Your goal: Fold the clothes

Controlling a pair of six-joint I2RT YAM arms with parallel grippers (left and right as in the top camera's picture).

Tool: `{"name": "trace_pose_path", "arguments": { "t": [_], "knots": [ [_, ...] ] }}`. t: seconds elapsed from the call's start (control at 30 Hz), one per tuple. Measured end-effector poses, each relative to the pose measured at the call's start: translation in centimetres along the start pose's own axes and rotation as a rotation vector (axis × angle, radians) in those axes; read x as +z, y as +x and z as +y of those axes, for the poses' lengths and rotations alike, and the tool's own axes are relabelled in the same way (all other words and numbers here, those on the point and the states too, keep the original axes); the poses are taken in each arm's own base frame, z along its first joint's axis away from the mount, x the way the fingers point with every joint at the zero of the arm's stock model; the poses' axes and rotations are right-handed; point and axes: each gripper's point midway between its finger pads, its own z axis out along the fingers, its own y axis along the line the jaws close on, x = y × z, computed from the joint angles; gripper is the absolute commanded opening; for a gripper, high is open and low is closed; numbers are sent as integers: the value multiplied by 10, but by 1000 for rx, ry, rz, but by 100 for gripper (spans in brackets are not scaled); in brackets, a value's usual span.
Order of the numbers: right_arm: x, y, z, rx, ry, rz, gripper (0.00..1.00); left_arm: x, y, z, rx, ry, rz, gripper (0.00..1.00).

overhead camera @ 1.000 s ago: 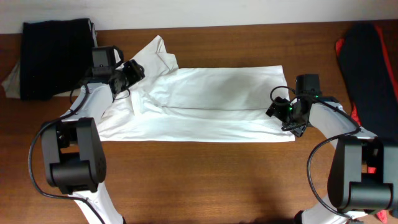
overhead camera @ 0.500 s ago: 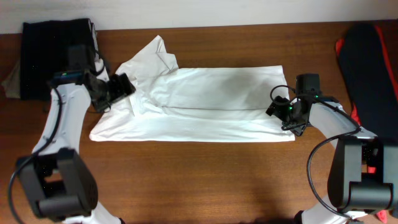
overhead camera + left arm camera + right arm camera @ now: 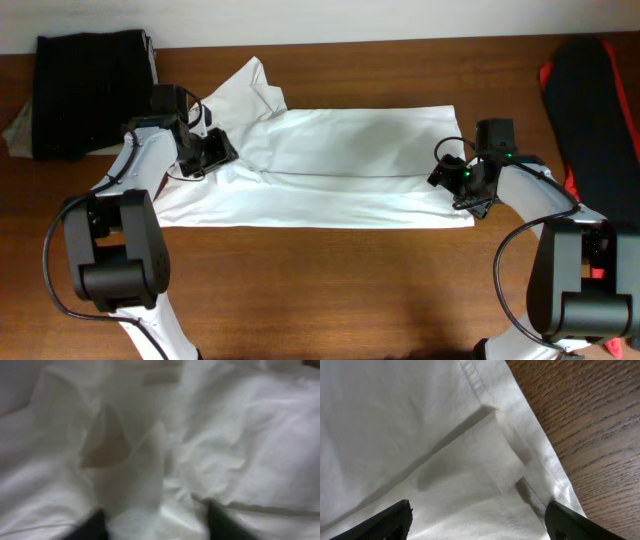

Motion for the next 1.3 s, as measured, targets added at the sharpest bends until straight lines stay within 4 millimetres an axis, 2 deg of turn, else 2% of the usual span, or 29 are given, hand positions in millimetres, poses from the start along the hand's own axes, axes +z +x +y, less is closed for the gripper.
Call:
{"name": "trace_pose_path", "arguments": {
  "t": [0.03, 0.07, 0.1, 0.17, 0.37, 0.4, 0.5, 0.53, 0.57, 0.6, 0.73, 0.83, 0.9, 1.0, 1.1, 1.2, 1.23, 1.3],
  "knots": [
    [0, 0, 0, 0, 0, 0, 88, 0, -2, -3, 8, 17, -5, 28],
    [0, 0, 0, 1, 0, 0, 88, 0, -3, -6, 15, 35, -11, 14],
    [0, 0, 0, 1, 0, 0, 88, 0, -4, -10, 17, 51, -11, 8],
    [0, 0, 0, 1, 0, 0, 88, 0, -6, -12, 26, 62, -21, 1],
    [0, 0, 0, 1, 0, 0, 88, -4, -38, -25, 45, 117, -148, 1],
    [0, 0, 0, 1, 0, 0, 88, -4, -42, -26, 41, 123, -166, 8],
    [0, 0, 0, 1, 0, 0, 88, -7, -56, -35, 47, 150, -226, 11],
    [0, 0, 0, 1, 0, 0, 88, -8, -58, -37, 50, 154, -233, 23],
    [0, 0, 0, 1, 0, 0, 88, -7, -60, -41, 54, 161, -243, 83],
    [0, 0, 0, 1, 0, 0, 88, -6, -60, -45, 63, 167, -248, 99],
    [0, 0, 0, 0, 0, 0, 88, 3, -61, -57, 92, 183, -259, 99],
    [0, 0, 0, 1, 0, 0, 88, 18, -57, -58, 94, 183, -237, 99],
    [0, 0, 0, 0, 0, 0, 88, 19, -52, -56, 91, 182, -211, 98],
    [0, 0, 0, -3, 0, 0, 88, 8, -43, -46, 68, 164, -147, 96],
    [0, -1, 0, -3, -1, -3, 88, -15, -35, -38, 43, 148, -113, 90],
    [0, -1, 1, -3, -2, -4, 88, -40, -22, -36, 38, 130, -76, 89],
    [0, -1, 1, -4, -2, -4, 88, -43, -14, -36, 30, 120, -43, 84],
    [0, -1, 1, -3, -3, -6, 88, -40, -1, -38, 30, 110, 3, 81]
  ]
}}
